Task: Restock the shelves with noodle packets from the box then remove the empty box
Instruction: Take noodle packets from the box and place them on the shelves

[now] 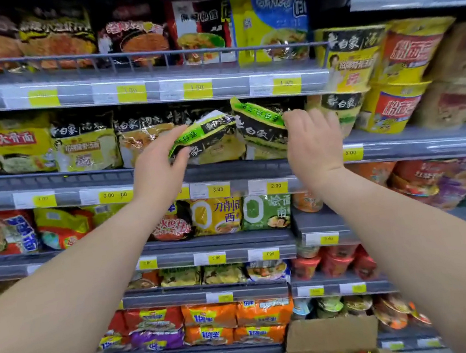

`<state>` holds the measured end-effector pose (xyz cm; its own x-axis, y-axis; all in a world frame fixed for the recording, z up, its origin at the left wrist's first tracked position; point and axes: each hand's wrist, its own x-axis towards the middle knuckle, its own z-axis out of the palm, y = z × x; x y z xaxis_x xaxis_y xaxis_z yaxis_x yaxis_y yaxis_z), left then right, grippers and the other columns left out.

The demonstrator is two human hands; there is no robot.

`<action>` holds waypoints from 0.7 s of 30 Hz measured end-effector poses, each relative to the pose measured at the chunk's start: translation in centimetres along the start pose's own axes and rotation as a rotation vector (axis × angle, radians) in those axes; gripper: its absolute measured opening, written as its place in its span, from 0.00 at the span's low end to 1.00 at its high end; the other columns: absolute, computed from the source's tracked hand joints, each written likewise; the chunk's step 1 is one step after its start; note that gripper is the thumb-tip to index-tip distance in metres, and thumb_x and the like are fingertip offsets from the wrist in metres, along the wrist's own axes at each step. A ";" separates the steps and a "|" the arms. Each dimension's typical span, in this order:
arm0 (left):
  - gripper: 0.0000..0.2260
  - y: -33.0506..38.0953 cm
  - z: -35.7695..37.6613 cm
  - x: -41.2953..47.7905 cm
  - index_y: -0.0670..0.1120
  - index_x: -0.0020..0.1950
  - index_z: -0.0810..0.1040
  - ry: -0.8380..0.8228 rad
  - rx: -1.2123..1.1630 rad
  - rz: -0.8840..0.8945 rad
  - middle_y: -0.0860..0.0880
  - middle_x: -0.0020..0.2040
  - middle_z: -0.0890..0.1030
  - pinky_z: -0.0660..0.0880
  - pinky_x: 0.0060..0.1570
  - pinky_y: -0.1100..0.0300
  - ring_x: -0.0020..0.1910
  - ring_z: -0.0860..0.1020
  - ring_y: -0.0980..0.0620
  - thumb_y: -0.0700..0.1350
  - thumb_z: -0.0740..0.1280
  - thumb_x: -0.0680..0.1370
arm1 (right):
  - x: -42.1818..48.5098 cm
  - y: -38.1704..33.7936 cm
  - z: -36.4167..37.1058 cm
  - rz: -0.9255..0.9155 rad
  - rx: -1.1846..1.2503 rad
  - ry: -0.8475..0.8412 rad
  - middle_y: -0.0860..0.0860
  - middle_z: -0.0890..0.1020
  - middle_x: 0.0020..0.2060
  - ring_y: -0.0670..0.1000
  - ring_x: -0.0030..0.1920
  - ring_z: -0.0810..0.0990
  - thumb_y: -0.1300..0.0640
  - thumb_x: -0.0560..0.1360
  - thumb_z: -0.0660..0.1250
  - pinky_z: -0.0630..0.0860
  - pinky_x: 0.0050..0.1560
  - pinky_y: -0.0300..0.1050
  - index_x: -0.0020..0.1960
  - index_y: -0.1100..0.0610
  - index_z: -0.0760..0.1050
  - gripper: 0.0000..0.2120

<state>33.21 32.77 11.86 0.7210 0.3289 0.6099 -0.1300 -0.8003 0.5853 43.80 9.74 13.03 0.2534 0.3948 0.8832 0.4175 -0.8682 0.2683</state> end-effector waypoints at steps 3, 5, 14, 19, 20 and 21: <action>0.18 -1.4 0.4 1.6 0.51 0.70 0.71 -0.028 0.031 0.015 0.53 0.68 0.73 0.64 0.64 0.61 0.67 0.69 0.53 0.45 0.64 0.80 | 1.0 0.3 1.8 -0.091 -0.013 0.015 0.55 0.79 0.35 0.57 0.34 0.75 0.67 0.65 0.48 0.56 0.40 0.48 0.48 0.61 0.76 0.20; 0.18 -2.4 0.6 2.4 0.52 0.70 0.71 -0.090 0.067 0.037 0.52 0.68 0.73 0.64 0.64 0.59 0.68 0.69 0.51 0.44 0.64 0.80 | 0.8 0.7 2.9 -0.134 -0.048 0.029 0.54 0.79 0.36 0.57 0.35 0.74 0.67 0.66 0.49 0.57 0.41 0.49 0.49 0.60 0.74 0.18; 0.21 -6.1 2.1 4.7 0.50 0.66 0.72 -0.151 0.038 0.072 0.54 0.58 0.73 0.67 0.57 0.61 0.58 0.71 0.55 0.48 0.71 0.74 | -3.4 -0.7 6.6 0.120 0.087 -0.139 0.58 0.79 0.43 0.61 0.44 0.75 0.61 0.74 0.61 0.64 0.49 0.52 0.52 0.61 0.75 0.09; 0.33 -8.3 2.3 5.4 0.50 0.62 0.68 -0.194 -0.135 -0.127 0.55 0.54 0.76 0.72 0.56 0.57 0.54 0.75 0.55 0.51 0.80 0.63 | -4.3 -2.3 6.6 0.185 0.047 -0.274 0.59 0.77 0.51 0.63 0.53 0.73 0.55 0.72 0.70 0.65 0.64 0.62 0.60 0.61 0.73 0.20; 0.30 -8.5 2.4 5.7 0.51 0.59 0.70 -0.198 -0.139 -0.125 0.55 0.51 0.78 0.73 0.56 0.56 0.53 0.76 0.55 0.51 0.80 0.63 | -4.1 -2.3 6.7 0.204 0.061 -0.238 0.59 0.77 0.50 0.63 0.53 0.73 0.59 0.71 0.68 0.65 0.64 0.63 0.58 0.61 0.73 0.17; 0.27 -8.3 2.5 6.0 0.51 0.56 0.71 -0.186 -0.142 -0.119 0.56 0.50 0.78 0.73 0.55 0.56 0.52 0.76 0.56 0.51 0.80 0.63 | -3.7 -2.2 6.7 0.223 0.066 -0.209 0.60 0.77 0.50 0.63 0.53 0.72 0.62 0.71 0.65 0.64 0.66 0.65 0.57 0.62 0.73 0.15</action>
<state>40.30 40.19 9.33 0.8481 0.3077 0.4313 -0.1220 -0.6788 0.7241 47.82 12.25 6.61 0.5164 0.2564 0.8171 0.3854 -0.9216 0.0456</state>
